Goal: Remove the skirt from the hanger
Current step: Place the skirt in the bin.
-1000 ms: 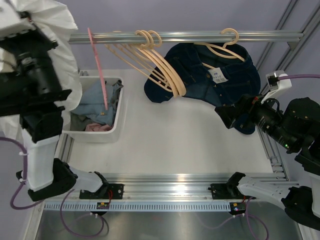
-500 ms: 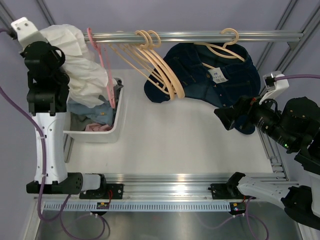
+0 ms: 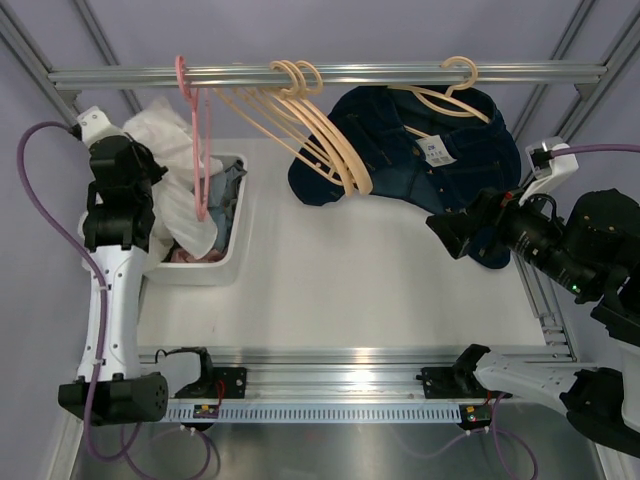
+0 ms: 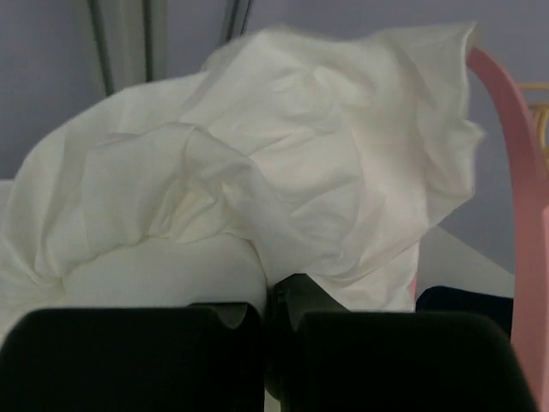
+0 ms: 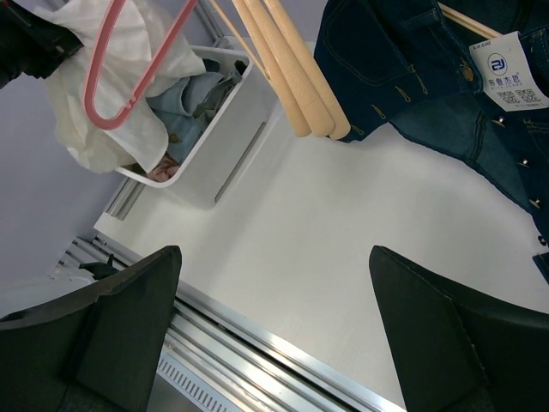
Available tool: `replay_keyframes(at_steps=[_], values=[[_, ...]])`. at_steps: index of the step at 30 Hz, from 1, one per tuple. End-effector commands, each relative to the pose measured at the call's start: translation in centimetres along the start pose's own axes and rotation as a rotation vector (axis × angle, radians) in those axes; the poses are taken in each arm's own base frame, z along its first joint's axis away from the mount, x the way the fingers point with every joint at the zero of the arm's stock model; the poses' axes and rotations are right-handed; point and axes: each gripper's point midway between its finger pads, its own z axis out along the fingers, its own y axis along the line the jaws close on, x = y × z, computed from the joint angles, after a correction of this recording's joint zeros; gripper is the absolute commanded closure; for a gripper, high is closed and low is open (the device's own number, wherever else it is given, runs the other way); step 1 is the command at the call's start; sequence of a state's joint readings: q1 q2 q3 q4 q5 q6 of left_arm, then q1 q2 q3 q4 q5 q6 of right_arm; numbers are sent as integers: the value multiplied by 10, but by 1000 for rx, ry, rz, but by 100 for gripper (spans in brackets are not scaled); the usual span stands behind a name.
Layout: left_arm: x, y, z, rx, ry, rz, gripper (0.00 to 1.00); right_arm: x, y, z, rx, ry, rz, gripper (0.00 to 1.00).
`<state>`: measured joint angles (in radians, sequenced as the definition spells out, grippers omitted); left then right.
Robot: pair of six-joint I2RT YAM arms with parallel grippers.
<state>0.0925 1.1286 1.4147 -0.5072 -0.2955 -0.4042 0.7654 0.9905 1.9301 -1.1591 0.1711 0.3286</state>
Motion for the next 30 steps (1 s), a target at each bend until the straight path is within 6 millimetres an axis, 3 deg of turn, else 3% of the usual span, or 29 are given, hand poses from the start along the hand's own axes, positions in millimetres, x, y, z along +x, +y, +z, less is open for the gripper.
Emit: replay_keyframes(at_steps=[1, 4, 9, 12, 14, 15, 18, 22, 24, 25, 26, 30], values=[[-27, -56, -20, 158, -120, 53, 100, -1, 5, 3, -14, 15, -5, 0], [-8, -56, -10, 121, -61, 71, 100, -1, 8, 6, -23, 22, -2, 1], [62, -70, 33, 115, 118, 182, 100, -4, 10, 4, -34, 15, 0, 1], [95, -63, 51, 73, 190, 179, 100, -7, 9, 0, -28, 11, -3, 1], [106, -62, 57, 81, 202, 144, 100, -5, 7, -3, -22, 18, -6, 1], [121, -58, 62, 65, 240, 101, 100, -6, 6, -3, -15, 17, -5, 1], [141, -41, 76, 27, 294, 23, 100, -6, 4, -5, -4, 19, -3, 1], [190, 5, 91, -159, 475, -23, 100, 3, -9, 1, 92, 74, 30, 1], [209, 16, 98, -196, 581, -62, 100, 9, -23, 12, 187, 96, 37, 0], [216, 14, 98, -197, 647, -69, 100, 11, -28, 18, 217, 105, 33, 1], [245, 11, 102, -179, 761, -80, 100, 13, -34, 26, 255, 115, 27, 0], [279, 16, 95, -216, 918, -85, 100, 2, -55, 49, 317, 87, 70, 0]])
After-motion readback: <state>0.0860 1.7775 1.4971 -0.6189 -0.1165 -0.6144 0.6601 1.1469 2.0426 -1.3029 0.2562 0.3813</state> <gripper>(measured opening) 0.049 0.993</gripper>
